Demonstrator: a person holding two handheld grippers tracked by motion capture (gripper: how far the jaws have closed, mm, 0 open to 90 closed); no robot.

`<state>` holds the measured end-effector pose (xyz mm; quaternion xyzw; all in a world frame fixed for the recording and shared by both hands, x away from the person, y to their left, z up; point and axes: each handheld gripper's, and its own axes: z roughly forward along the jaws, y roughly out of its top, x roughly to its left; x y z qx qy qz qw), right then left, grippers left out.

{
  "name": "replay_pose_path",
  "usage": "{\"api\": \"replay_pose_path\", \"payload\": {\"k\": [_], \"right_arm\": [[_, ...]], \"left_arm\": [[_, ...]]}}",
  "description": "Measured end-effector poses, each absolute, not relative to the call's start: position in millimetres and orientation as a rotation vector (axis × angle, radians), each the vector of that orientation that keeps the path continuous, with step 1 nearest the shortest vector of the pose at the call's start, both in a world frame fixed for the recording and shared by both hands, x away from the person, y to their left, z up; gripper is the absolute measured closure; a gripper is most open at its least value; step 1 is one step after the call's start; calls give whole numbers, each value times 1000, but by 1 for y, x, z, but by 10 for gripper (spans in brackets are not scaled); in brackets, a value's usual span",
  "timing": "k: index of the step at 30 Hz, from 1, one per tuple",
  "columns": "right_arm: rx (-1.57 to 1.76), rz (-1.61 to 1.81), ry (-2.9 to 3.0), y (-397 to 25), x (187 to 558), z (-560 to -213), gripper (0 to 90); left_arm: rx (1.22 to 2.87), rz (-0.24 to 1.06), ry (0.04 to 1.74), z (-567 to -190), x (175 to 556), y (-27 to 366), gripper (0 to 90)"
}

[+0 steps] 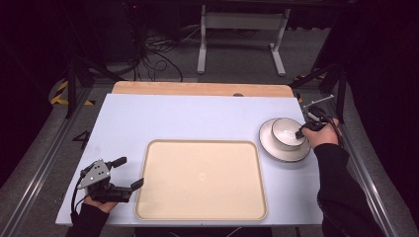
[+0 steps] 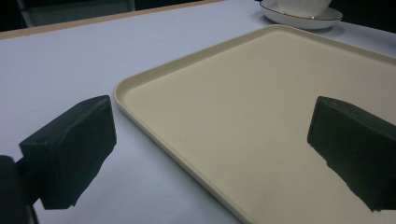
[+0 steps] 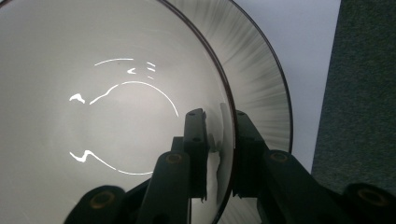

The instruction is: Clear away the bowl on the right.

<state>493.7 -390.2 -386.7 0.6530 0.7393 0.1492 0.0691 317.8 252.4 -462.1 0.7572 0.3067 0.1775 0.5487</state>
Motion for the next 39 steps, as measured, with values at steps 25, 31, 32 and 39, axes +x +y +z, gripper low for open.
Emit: {"api": "replay_pose_path", "payload": {"k": [25, 31, 32, 39], "right_arm": [[2061, 484, 2127, -384, 489, -364, 845], [2024, 500, 2144, -381, 484, -346, 845], [2013, 503, 2145, -381, 483, -343, 845], [1981, 517, 2151, -376, 476, -324, 845]], "left_arm": [[1800, 421, 727, -462, 319, 252, 20], [1802, 421, 728, -462, 319, 252, 20], [1803, 421, 727, -462, 319, 252, 20], [1808, 425, 726, -463, 319, 251, 20]]}}
